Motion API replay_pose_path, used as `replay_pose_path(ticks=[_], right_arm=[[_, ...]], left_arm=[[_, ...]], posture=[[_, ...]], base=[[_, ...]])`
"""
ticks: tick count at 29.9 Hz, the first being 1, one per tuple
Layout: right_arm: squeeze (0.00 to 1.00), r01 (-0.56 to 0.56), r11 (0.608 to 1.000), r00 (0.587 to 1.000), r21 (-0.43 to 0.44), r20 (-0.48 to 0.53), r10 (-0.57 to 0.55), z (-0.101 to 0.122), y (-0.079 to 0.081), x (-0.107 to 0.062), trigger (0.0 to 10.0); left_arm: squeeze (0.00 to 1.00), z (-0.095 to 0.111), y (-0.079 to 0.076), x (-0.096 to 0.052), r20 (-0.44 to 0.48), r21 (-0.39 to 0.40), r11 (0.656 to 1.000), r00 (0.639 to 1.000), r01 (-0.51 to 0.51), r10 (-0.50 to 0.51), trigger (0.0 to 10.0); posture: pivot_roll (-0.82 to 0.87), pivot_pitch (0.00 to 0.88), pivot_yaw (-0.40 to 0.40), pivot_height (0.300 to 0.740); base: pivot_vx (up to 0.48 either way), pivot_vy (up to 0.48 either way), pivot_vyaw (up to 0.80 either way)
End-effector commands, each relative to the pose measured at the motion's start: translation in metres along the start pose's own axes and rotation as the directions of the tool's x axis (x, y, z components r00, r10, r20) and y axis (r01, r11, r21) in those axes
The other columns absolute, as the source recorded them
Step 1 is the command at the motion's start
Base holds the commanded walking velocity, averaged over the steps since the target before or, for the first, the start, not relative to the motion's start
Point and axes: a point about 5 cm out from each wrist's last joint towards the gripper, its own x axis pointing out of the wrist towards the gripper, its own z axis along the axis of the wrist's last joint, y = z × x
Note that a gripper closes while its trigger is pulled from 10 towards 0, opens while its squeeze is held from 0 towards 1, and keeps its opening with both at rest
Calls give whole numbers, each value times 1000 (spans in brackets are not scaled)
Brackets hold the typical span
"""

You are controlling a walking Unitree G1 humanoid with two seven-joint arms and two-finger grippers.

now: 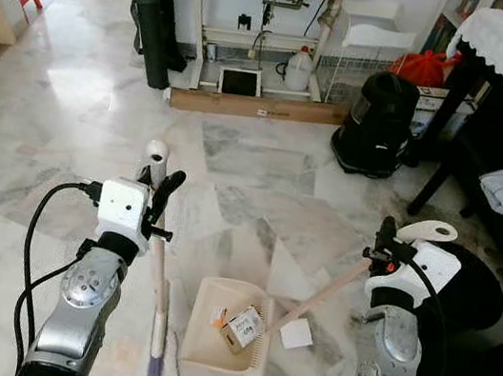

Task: Sweep floor

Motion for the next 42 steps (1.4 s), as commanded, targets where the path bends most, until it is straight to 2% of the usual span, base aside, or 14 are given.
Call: replay_pose_path(ticks=[1, 7, 17, 42], right_arm=[[0, -5, 1000, 999, 10, 53, 4, 11, 4, 6, 10000], [0, -1, 1000, 999, 5, 48, 0, 9, 4, 5, 10000], [0, -2, 1000, 999, 7, 49, 2, 8, 6, 2, 10000], [0, 4, 1000, 999, 10, 50, -5, 10, 7, 4, 10000]], left_arm=[[0, 11, 4, 5, 64, 47, 999, 998, 6, -9, 10000], [0, 8, 1, 5, 62, 61, 998, 998, 25, -28, 10000], [0, 8, -4, 5, 64, 64, 997, 997, 39, -43, 10000], [0, 4, -11, 2, 42, 51, 998, 999, 23, -25, 10000]], posture=[[78, 0, -5, 740], [76, 0, 0, 740], [78, 0, 3, 740], [84, 20, -2, 740]], base=[[0, 0, 0], [0, 0, 0], [0, 0, 458], [0, 0, 582]])
